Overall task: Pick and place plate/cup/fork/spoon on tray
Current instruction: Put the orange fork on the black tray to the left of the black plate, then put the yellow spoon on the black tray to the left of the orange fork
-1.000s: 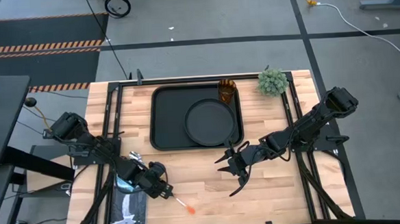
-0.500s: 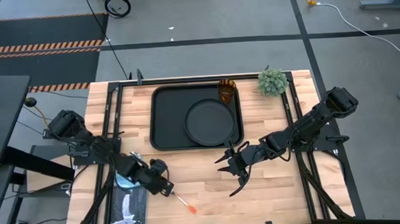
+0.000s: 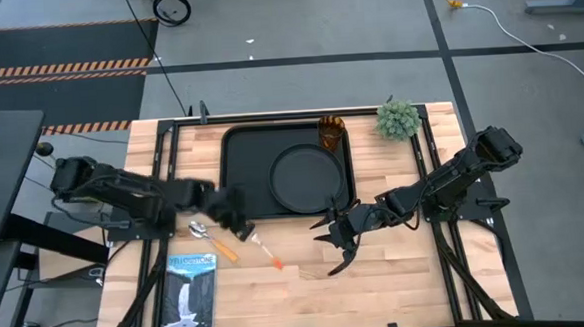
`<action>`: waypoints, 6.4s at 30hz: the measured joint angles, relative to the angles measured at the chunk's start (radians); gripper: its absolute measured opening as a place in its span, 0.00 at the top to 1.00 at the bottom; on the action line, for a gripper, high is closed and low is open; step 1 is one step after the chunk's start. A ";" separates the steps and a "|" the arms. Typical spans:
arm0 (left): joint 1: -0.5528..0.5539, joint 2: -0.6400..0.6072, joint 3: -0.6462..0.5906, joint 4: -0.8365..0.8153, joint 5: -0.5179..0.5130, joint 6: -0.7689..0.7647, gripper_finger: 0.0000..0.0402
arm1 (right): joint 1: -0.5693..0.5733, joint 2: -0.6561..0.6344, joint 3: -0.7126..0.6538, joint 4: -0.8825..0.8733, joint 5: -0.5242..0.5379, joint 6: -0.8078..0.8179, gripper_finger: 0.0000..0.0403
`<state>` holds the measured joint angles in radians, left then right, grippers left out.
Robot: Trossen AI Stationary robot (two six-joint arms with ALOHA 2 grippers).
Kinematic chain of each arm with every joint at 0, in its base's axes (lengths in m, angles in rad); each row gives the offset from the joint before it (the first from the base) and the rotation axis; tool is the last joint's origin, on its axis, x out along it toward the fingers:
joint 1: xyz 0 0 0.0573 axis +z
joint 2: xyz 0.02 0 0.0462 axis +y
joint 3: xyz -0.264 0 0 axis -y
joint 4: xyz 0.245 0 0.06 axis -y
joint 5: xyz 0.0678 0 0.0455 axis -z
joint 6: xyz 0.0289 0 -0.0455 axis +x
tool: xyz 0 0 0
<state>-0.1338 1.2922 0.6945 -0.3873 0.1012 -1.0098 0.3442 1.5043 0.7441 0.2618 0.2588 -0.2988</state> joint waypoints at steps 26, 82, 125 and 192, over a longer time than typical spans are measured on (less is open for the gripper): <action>0.752 -0.016 0.187 -0.247 0.314 0.997 0.97 | -0.250 0.000 0.001 0.059 0.078 0.008 0.64; 0.810 0.718 0.773 -0.499 0.316 1.571 0.96 | -0.266 0.000 0.002 0.156 0.053 0.149 0.64; 0.651 0.611 0.772 -0.804 0.172 1.181 0.69 | -0.265 0.000 0.002 0.156 0.053 0.134 0.64; -0.290 0.181 0.058 -0.510 -0.216 0.924 0.56 | -0.258 0.000 0.003 0.171 -0.079 0.139 0.64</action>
<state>-0.4240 1.4728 0.7521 -0.8971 -0.1144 -0.0858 0.0860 1.5040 0.7467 0.4331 0.1799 -0.1600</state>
